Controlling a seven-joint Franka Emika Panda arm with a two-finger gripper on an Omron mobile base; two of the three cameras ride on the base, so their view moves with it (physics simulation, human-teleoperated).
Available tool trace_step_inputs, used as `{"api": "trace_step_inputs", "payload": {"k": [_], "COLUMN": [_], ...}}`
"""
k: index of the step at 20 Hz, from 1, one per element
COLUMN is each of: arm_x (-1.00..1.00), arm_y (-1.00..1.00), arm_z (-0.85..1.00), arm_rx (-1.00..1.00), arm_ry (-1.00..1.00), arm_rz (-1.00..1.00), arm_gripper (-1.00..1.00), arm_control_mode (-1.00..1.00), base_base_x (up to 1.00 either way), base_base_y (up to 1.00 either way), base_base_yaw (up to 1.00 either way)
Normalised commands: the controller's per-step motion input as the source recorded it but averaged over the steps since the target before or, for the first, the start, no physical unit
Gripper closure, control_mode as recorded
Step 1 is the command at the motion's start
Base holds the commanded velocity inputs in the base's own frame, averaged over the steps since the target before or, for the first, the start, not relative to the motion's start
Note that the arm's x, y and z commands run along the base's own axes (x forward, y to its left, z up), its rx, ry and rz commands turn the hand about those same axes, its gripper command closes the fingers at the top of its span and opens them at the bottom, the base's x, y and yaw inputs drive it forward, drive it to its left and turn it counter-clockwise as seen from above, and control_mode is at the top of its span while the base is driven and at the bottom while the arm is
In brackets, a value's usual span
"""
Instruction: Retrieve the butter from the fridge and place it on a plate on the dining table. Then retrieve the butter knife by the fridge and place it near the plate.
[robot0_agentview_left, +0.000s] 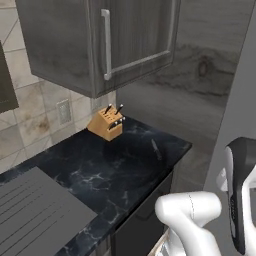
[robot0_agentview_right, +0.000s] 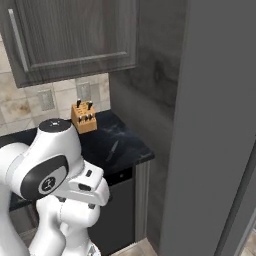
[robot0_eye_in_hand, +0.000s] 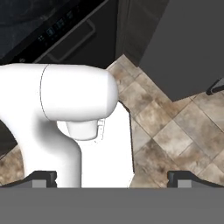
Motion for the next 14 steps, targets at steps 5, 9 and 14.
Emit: {"api": "trace_step_inputs", "payload": {"k": [5,9,14], "arm_x": [0.00,0.19,0.67], "arm_y": [0.00,0.00,0.00], "arm_z": [0.00,-0.01,-0.02], "arm_rx": [0.00,0.00,0.06], "arm_ry": [0.00,0.00,0.00], "arm_rz": [0.00,0.00,0.00], "arm_gripper": [-1.00,-1.00,-1.00], "arm_control_mode": [1.00,-1.00,-1.00], "base_base_x": [0.47,0.51,0.00], "base_base_y": [0.11,0.03,0.00], "base_base_yaw": [0.00,0.00,0.00]}}
